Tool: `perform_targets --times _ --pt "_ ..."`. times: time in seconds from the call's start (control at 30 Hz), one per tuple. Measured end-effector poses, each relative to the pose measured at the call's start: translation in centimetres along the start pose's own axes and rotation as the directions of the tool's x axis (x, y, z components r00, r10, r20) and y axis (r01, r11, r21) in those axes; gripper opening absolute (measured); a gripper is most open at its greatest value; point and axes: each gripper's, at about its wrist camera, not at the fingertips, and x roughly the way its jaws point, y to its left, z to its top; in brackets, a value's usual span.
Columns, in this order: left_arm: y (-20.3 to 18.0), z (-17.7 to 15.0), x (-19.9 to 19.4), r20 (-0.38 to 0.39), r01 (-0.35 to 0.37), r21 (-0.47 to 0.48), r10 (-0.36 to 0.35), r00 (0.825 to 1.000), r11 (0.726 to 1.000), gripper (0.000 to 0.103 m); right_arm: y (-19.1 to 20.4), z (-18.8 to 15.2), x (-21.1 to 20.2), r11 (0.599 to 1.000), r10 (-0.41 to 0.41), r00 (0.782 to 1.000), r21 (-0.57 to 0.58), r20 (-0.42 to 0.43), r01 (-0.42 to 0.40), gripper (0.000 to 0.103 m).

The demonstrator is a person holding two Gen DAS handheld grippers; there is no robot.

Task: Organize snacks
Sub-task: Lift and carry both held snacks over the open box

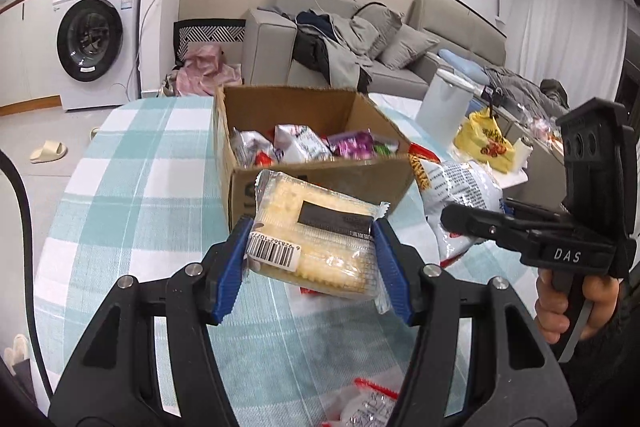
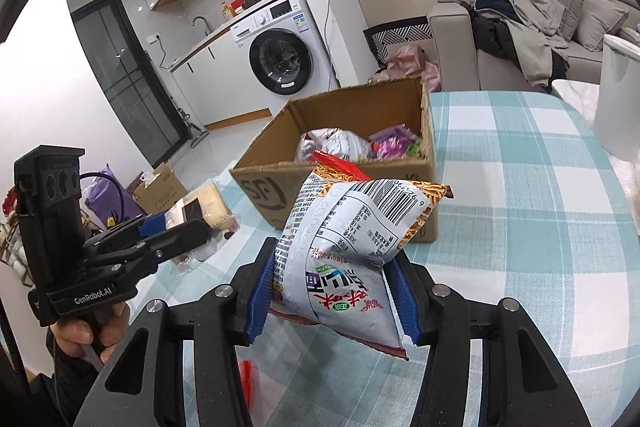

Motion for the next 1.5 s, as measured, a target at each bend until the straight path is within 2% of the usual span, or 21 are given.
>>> perform_targets --times 0.2,0.77,1.17,1.5 --pt "-0.4 1.7 0.0 0.032 -0.024 0.015 0.024 0.999 1.000 0.057 0.3 1.5 -0.5 1.000 -0.006 0.999 -0.003 0.033 0.006 0.053" --pt "0.6 6.0 1.4 0.083 -0.058 -0.035 0.061 0.995 0.998 0.057 0.3 5.0 0.4 0.999 -0.038 0.998 0.001 0.054 0.038 0.053" --pt "1.6 7.2 4.7 0.072 -0.116 -0.030 0.118 0.990 0.993 0.057 -0.1 7.3 2.5 0.998 -0.054 0.997 0.016 0.047 0.054 0.053" --pt "1.6 7.5 7.8 0.046 -0.134 -0.009 0.135 0.990 0.991 0.057 -0.8 8.6 4.9 0.996 -0.074 0.997 0.040 0.029 0.073 0.053"
